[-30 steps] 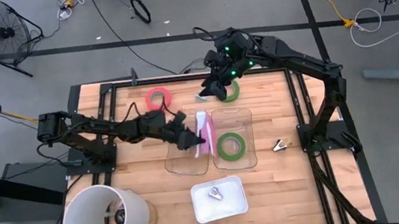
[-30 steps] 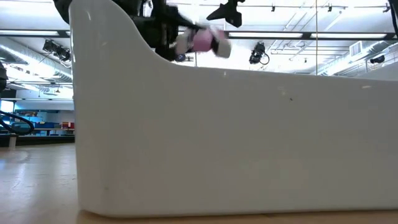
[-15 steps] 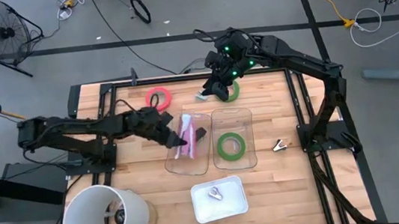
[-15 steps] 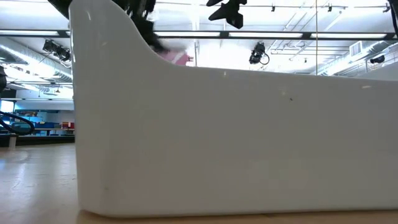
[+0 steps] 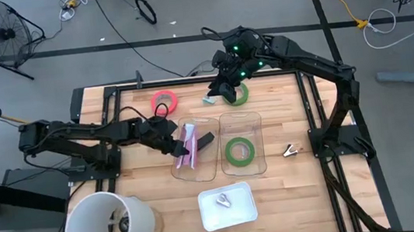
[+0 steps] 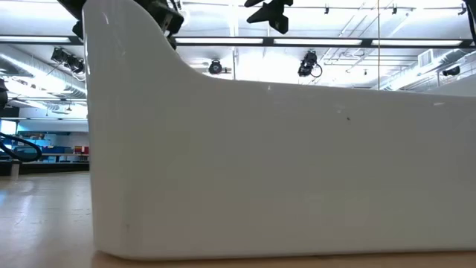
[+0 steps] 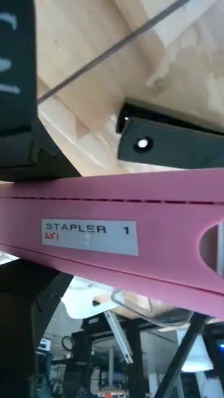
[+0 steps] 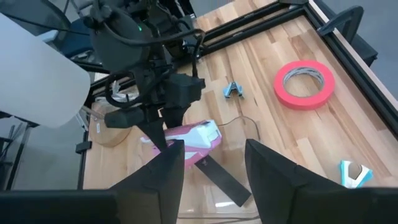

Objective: Pick and place Stapler, Stapler remover, tape
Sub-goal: Put the pink stapler into the left transparent bin

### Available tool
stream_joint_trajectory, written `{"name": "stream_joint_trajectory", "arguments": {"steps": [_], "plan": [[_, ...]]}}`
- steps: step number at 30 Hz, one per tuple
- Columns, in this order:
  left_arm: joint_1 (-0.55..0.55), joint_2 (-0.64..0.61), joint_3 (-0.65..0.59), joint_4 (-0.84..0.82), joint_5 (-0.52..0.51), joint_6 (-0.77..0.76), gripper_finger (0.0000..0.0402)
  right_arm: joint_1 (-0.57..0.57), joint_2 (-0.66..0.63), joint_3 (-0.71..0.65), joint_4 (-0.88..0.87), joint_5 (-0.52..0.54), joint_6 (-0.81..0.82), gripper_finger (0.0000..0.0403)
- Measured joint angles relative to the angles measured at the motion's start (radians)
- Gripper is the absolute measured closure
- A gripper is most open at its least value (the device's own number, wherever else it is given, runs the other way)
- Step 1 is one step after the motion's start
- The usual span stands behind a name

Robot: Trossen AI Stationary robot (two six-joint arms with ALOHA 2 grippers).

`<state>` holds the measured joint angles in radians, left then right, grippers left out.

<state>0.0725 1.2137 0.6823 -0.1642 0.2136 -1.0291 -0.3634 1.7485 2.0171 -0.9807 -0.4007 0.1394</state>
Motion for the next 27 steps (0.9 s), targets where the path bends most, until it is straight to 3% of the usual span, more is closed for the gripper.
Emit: {"name": "stream_joint_trajectory", "arguments": {"steps": [9,19,27], "plan": [[-0.036,0.053,0.001,0.027,0.01,-0.014,0.025,0.0,0.0,0.0,0.003,0.0,0.0,0.0237],[-0.049,0.185,0.001,0.233,0.055,-0.033,0.025,0.0,0.0,0.0,0.021,0.012,-0.009,0.0237],[-0.047,0.249,0.001,0.246,0.07,-0.062,0.0242,-0.002,0.0,-0.001,0.021,0.026,-0.015,0.0237]]}}
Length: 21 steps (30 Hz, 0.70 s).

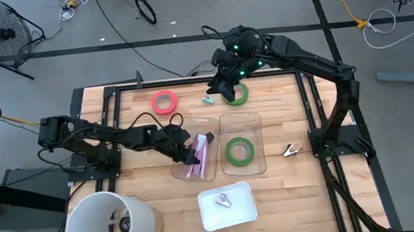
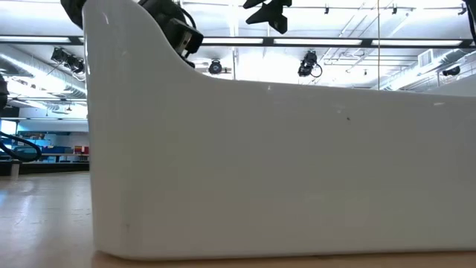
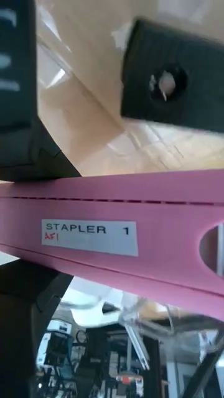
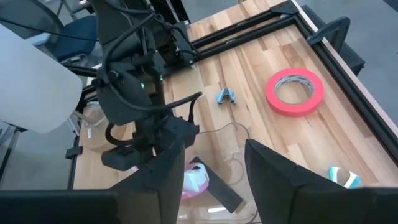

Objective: Pick and place Stapler, Stapler remover, tape
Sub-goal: Put the pink stapler into the left transparent bin, then put the pink tape into the right transparent bin

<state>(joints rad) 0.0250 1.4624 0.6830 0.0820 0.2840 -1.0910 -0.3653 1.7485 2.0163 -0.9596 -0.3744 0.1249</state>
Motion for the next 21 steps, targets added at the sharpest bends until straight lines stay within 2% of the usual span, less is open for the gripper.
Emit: {"name": "stream_joint_trajectory", "arguments": {"steps": [6,9,13,21], "plan": [[0.011,-0.002,0.001,0.03,0.001,0.001,0.0089,0.0,0.0,0.0,0.0,0.0,-0.003,0.0237],[0.023,-0.002,0.001,0.047,-0.002,-0.005,0.0041,0.0,0.0,0.0,0.001,0.0,-0.003,0.0237],[0.048,-0.002,0.001,0.047,0.002,-0.025,0.0016,0.0,0.0,0.0,0.001,0.0,-0.003,0.0237],[0.085,-0.004,0.001,0.051,0.002,-0.025,0.003,0.0,0.0,0.0,0.001,0.0,-0.004,0.0237]]}}
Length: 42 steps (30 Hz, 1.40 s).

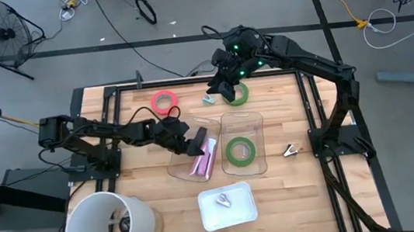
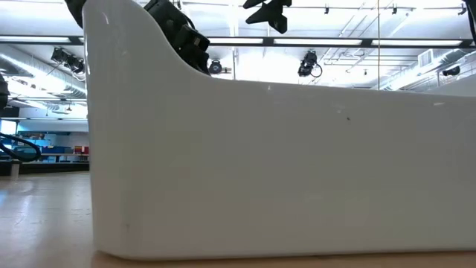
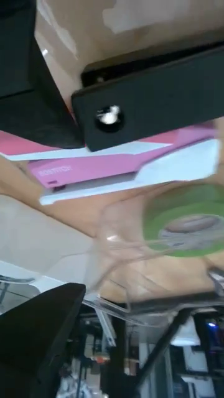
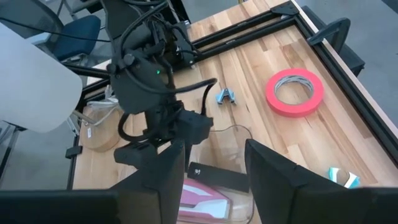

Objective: Pick and place Stapler, Stapler remover, tape
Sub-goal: Put the pink tape into the right transparent bin

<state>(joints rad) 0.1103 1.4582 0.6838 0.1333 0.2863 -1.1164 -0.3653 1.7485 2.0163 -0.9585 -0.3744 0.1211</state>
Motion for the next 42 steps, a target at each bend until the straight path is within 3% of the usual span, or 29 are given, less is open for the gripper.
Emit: {"name": "stream_joint_trajectory", "arguments": {"steps": [6,16,27,34,42], "plan": [[0.057,-0.019,0.0,0.093,0.045,-0.005,0.0039,0.0,0.0,0.0,-0.001,0.0,0.0,0.0237],[0.241,-0.141,0.0,0.065,0.035,0.051,0.004,0.0,0.0,0.0,-0.046,0.007,0.0,0.0237],[0.425,-0.184,0.0,-0.076,0.049,0.187,0.004,0.007,0.0,0.0,-0.148,0.225,-0.002,0.0237],[0.516,-0.184,-0.001,-0.237,0.024,0.371,0.004,0.007,0.0,0.0,-0.162,0.236,-0.01,0.0237],[0.574,-0.183,-0.001,-0.335,-0.129,0.785,0.004,0.007,0.0,0.0,-0.13,0.236,-0.01,0.0237]]}}
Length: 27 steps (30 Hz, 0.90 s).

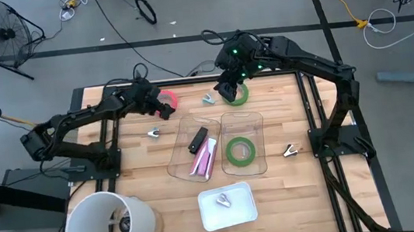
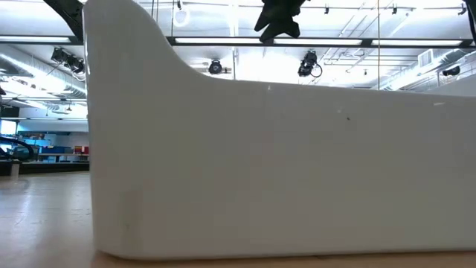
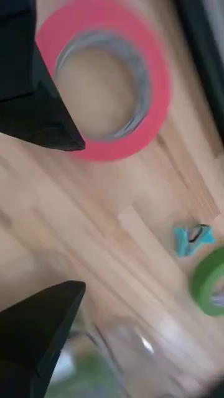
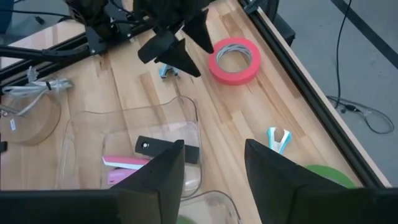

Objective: Pick and place Stapler, Stapler remover, tape
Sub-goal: Put the pink tape into the right transparent bin

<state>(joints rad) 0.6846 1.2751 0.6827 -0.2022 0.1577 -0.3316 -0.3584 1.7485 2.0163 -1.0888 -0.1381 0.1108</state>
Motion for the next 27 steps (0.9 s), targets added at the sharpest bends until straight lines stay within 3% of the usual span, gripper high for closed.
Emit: {"name": "stream_joint_trajectory", "arguments": {"steps": [6,13,27], "plan": [[-0.024,0.008,0.0,-0.122,-0.185,0.361,0.004,0.0,0.0,0.0,0.011,0.0,0.035,0.0237],[-0.025,0.023,0.0,-0.189,-0.324,0.581,0.004,0.0,0.0,0.0,0.041,-0.001,0.102,0.0237],[-0.024,0.215,0.0,-0.093,-0.326,0.747,0.004,0.042,0.0,0.0,0.069,0.0,0.143,0.0237]]}}
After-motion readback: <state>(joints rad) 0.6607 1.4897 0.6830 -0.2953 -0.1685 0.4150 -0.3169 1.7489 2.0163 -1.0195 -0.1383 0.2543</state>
